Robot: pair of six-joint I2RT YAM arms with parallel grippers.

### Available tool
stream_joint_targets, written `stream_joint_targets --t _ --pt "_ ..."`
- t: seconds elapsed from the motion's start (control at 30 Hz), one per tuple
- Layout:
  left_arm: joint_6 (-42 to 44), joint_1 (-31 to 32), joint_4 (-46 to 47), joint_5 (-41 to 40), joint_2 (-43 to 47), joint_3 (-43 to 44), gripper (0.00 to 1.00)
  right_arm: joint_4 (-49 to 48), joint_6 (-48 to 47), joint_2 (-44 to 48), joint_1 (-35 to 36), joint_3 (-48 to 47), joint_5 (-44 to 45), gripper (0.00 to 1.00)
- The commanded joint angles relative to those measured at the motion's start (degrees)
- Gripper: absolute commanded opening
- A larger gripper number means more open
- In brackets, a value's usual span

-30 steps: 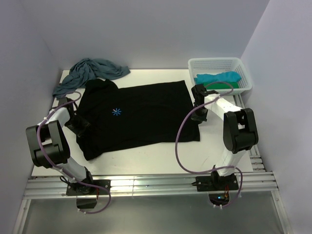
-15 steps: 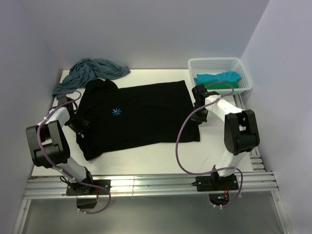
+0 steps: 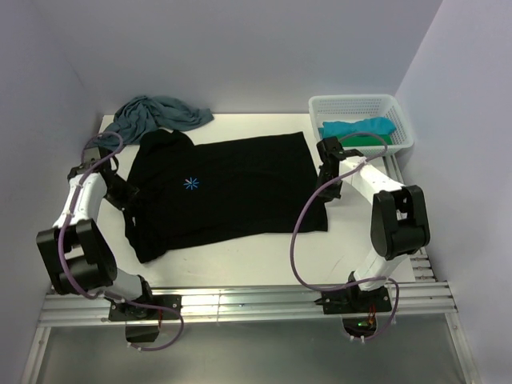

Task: Roll the t-shirts
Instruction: Fold the tshirt

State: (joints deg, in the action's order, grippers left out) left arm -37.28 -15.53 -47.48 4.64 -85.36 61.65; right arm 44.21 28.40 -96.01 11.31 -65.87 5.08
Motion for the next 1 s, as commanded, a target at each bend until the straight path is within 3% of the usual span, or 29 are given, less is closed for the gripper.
stream_joint_targets --t 0.0,0.47,0.97 --pt "-2.2 0.2 -4.5 -1.7 5.5 3.2 0.0 -0.5 -0.9 3.3 -0.4 -1.4 0.7 0.0" --pt "-9.8 0.1 -8.3 0.2 17.9 1.5 0.0 1.4 0.5 6.7 -0.6 -4.8 -0.9 0.0" --pt "-11.0 0.1 -10.8 -1.0 18.0 8.2 0.0 2.1 1.7 3.1 -2.3 -8.5 -2.4 0.0"
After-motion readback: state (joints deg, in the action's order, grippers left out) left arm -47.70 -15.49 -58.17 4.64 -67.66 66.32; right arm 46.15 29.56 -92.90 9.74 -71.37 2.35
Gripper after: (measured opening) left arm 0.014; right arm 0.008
